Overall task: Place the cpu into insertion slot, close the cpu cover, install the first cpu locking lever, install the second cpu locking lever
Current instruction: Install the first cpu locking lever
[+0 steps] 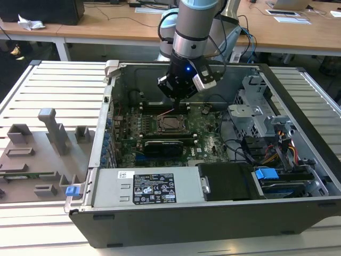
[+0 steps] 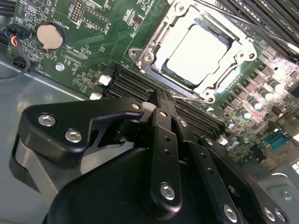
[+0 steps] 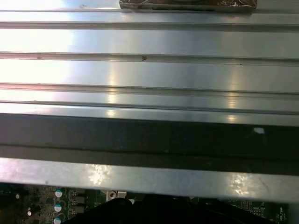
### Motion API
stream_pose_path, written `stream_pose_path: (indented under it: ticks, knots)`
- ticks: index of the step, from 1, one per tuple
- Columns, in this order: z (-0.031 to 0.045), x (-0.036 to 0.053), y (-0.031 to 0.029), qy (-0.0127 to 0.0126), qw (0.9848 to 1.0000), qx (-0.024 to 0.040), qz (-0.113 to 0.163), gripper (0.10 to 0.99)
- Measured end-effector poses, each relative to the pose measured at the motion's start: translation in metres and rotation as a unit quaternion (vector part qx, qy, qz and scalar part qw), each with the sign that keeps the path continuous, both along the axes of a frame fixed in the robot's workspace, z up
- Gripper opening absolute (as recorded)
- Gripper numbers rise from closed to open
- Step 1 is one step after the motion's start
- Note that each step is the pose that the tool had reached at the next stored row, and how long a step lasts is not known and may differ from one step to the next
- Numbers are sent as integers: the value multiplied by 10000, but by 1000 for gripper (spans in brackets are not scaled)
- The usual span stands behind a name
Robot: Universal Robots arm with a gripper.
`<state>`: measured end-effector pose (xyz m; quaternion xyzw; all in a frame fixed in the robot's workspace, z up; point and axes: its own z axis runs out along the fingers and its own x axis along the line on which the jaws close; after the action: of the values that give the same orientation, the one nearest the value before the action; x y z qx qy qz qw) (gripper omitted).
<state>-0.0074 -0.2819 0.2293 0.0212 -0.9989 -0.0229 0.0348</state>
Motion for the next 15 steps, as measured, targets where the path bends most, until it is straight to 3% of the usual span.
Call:
stream_pose_path:
  ticks: [9, 15]
  knots:
    - [-209, 55, 0, 39, 10000, -1, 0, 106]
    - [-248, 62, -11, 44, 10000, -3, 0, 106]
